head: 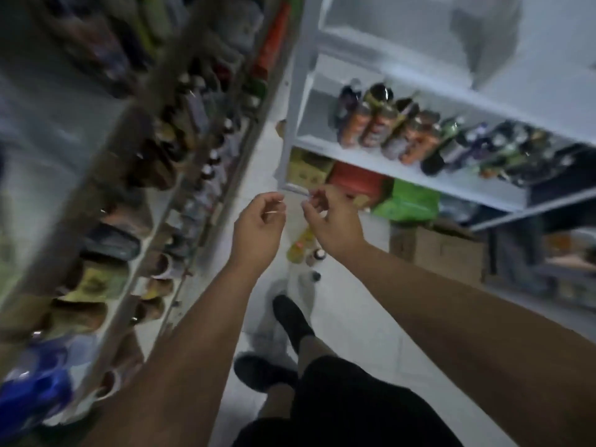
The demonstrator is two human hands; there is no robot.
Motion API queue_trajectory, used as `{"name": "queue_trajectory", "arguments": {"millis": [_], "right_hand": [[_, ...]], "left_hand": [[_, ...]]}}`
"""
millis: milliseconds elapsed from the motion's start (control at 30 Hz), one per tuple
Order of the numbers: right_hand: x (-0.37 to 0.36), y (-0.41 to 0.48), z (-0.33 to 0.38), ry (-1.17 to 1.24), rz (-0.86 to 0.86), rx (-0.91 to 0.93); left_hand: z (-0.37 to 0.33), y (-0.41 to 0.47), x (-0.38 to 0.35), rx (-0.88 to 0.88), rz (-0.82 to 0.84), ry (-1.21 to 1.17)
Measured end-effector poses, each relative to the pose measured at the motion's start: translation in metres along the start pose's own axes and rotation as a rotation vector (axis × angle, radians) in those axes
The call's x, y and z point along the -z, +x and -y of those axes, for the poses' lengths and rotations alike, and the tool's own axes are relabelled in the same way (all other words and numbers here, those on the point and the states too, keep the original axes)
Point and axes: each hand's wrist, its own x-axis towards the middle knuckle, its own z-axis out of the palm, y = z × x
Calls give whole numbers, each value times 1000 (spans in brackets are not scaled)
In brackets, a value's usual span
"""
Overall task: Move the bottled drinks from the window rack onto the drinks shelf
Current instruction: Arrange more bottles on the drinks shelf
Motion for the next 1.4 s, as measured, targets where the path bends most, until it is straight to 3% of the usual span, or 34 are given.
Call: {"name": "queue_trajectory", "arguments": {"millis": [133, 267, 367, 500, 700, 867, 1000, 1100, 1233, 1400], "right_hand": [[-44, -7, -109, -132, 131, -194], [-111, -3, -210, -308, 277, -206], [-165, 14, -282, -435, 422, -235], [-230, 50, -353, -538, 469, -245], [-290, 86, -420, -782, 573, -193], [-299, 92, -437, -757, 572, -164], [-285, 93, -417, -739, 583, -124], [-256, 91, -363, -637, 608, -41], [-184, 106, -243, -444, 616, 140], [-72, 131, -33, -370, 572, 515]], "left_hand": [[97, 20, -51, 90, 105, 26], [202, 41, -94, 222, 165, 93], [284, 67, -109, 244, 130, 135], [376, 92, -122, 237, 74, 138], [444, 108, -136, 295, 38, 170], [456, 121, -137, 343, 42, 170], [439, 128, -126, 305, -6, 162], [399, 128, -107, 257, 17, 172], [292, 125, -66, 215, 46, 197], [111, 98, 22, 155, 33, 194]]}}
